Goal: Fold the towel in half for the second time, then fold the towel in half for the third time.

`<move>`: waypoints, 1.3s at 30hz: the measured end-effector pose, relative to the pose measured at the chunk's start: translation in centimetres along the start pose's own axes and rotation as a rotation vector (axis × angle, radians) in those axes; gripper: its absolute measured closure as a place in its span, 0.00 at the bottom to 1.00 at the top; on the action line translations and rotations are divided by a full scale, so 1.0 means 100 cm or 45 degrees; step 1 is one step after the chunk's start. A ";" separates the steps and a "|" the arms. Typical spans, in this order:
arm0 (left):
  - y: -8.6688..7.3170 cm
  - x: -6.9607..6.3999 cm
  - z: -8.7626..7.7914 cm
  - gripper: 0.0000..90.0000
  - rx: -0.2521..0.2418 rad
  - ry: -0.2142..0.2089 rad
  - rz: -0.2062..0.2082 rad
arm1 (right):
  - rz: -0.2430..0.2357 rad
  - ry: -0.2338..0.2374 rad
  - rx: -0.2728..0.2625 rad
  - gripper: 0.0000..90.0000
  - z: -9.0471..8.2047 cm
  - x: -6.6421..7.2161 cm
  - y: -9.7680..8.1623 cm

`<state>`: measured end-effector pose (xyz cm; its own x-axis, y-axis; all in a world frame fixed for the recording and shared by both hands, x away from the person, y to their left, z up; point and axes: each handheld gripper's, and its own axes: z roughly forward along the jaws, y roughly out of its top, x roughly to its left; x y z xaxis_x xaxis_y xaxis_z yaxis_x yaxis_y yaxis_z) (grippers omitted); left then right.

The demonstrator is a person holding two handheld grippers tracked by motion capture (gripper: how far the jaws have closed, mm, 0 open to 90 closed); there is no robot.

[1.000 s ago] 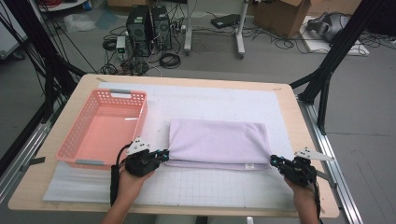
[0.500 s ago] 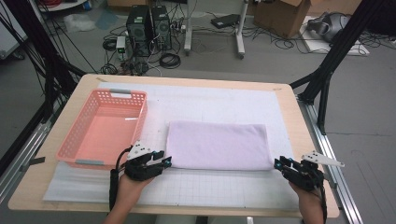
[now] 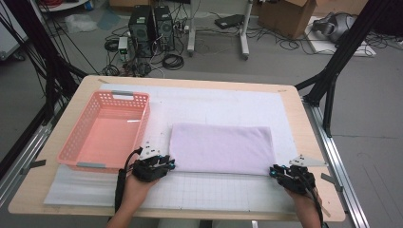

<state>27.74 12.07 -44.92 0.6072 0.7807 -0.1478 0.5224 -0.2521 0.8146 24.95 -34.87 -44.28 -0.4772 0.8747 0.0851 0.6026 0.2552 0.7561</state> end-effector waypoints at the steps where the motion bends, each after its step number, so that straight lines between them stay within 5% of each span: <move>1: -0.001 0.000 -0.001 0.76 0.000 -0.001 -0.004 | 0.007 -0.007 0.003 0.81 -0.002 -0.002 -0.002; 6: 0.000 0.001 -0.013 0.67 -0.091 -0.058 -0.024 | 0.036 0.005 -0.080 0.73 -0.015 -0.007 -0.004; 12: 0.005 -0.003 -0.020 0.46 -0.197 -0.108 -0.028 | 0.080 0.023 -0.227 0.49 -0.031 -0.006 -0.002; 18: 0.009 -0.006 -0.026 0.32 -0.281 -0.119 -0.015 | 0.011 0.016 -0.307 0.26 -0.039 0.001 0.001; 24: 0.009 -0.007 -0.029 0.20 -0.324 -0.115 0.003 | -0.043 0.036 -0.317 0.24 -0.038 0.005 0.003; 39: 0.008 -0.007 -0.028 0.20 -0.307 -0.115 0.017 | -0.042 0.048 -0.309 0.23 -0.035 0.005 0.003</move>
<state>26.08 12.89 -42.59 0.6698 0.7212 -0.1769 0.3627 -0.1099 0.9254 22.66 -35.75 -41.71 -0.5202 0.8505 0.0782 0.4168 0.1730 0.8924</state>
